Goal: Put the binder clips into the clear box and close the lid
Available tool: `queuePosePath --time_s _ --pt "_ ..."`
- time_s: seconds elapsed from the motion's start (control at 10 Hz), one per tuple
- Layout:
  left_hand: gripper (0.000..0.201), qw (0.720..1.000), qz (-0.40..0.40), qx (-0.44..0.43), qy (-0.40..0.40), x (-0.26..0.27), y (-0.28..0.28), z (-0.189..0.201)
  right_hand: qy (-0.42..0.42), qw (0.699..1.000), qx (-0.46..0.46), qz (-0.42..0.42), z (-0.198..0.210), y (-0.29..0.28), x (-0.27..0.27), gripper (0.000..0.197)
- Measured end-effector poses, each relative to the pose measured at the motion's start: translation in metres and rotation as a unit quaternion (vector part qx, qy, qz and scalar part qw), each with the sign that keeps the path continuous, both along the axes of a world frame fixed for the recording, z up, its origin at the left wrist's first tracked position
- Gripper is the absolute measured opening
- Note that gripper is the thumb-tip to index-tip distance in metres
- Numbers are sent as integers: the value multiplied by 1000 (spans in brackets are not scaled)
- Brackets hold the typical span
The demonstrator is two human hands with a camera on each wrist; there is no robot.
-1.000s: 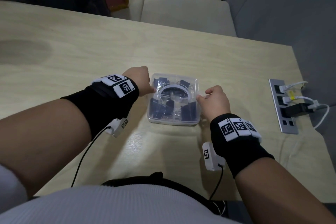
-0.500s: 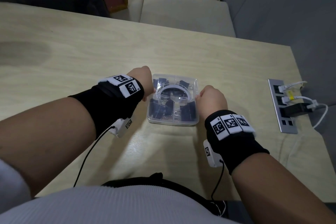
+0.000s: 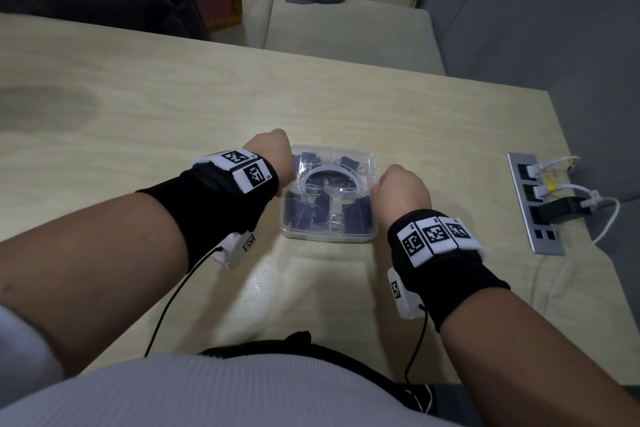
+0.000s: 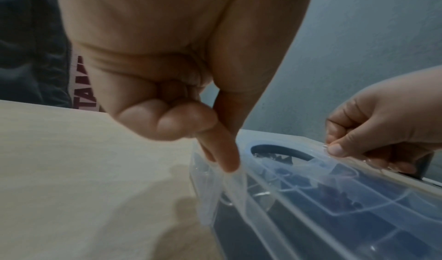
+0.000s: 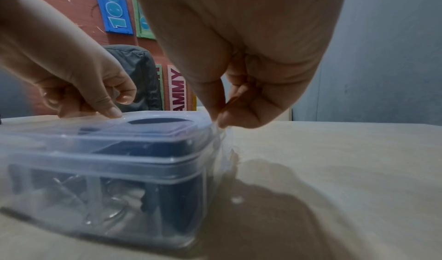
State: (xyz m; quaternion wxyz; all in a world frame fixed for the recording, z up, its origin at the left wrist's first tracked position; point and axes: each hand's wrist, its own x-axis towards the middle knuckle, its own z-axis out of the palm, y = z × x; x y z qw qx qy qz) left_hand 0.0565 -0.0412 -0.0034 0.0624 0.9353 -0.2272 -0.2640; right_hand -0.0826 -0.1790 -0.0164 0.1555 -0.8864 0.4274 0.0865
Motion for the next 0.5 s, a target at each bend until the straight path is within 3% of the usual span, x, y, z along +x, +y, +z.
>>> queuePosePath --time_s 0.3,0.5 --pt "21 999 -12 -43 -10 -5 11 -3 -11 999 36 -19 5 -1 -9 26" --pt "43 999 9 -41 -21 -9 22 5 -19 998 53 5 21 -8 -31 37"
